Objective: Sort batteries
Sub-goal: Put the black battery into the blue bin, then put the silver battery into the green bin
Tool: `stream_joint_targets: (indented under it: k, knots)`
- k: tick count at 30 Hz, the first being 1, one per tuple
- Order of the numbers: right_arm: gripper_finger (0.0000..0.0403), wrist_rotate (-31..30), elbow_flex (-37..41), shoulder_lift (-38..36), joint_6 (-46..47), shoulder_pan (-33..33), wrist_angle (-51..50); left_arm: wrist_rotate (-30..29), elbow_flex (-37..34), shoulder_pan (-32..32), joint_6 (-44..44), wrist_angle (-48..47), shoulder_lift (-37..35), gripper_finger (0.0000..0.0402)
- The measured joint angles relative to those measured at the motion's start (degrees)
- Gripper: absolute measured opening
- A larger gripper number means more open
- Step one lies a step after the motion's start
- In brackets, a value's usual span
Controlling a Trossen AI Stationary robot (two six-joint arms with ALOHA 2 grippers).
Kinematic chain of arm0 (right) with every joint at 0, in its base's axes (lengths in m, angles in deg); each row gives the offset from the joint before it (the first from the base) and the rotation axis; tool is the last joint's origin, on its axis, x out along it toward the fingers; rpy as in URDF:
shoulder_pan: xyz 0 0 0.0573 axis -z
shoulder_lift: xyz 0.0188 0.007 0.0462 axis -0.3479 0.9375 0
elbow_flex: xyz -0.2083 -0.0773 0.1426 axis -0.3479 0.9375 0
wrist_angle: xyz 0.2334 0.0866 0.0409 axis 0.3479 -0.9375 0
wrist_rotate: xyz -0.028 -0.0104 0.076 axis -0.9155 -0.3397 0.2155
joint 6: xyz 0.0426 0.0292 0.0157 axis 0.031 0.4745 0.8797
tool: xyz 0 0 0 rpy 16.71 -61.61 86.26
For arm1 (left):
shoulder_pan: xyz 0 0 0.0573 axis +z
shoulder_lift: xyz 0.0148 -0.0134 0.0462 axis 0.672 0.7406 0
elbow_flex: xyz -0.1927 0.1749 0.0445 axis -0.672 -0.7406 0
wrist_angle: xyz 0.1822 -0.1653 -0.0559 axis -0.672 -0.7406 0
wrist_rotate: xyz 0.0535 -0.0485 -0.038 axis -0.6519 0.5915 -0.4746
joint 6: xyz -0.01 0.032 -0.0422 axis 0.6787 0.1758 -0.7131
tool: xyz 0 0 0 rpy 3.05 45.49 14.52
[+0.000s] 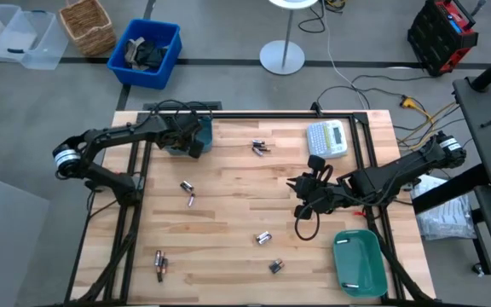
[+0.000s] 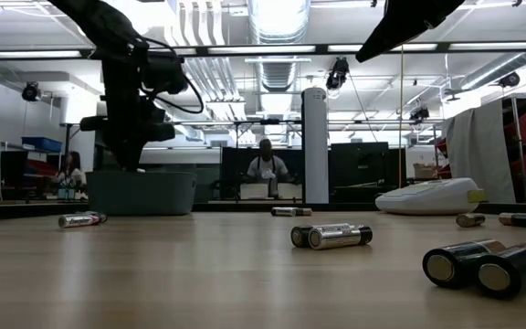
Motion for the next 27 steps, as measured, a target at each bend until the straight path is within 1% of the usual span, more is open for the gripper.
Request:
stream_joint_targets:
  k: [7, 18, 23, 27]
  knots:
    - [0.0038, 0.0, 0.0, 0.0, -0.02, 0.0, 0.0, -0.02, 0.0, 0.0, -0.01, 0.02, 0.0, 0.0032]
    - [0.0038, 0.0, 0.0, 0.0, -0.02, 0.01, 0.0, -0.09, 0.0, -0.02, -0.03, 0.16, 0.0, 0.009]
    - [0.0038, 0.0, 0.0, 0.0, -0.04, 0.0, 0.0, -0.11, 0.0, -0.02, -0.03, 0.97, -0.22, 0.0099]
    - [0.0038, 0.0, 0.0, 0.0, -0.1, 0.02, 0.01, -0.49, 0.02, -0.29, 1.1, 1.99, -1.88, 0.01]
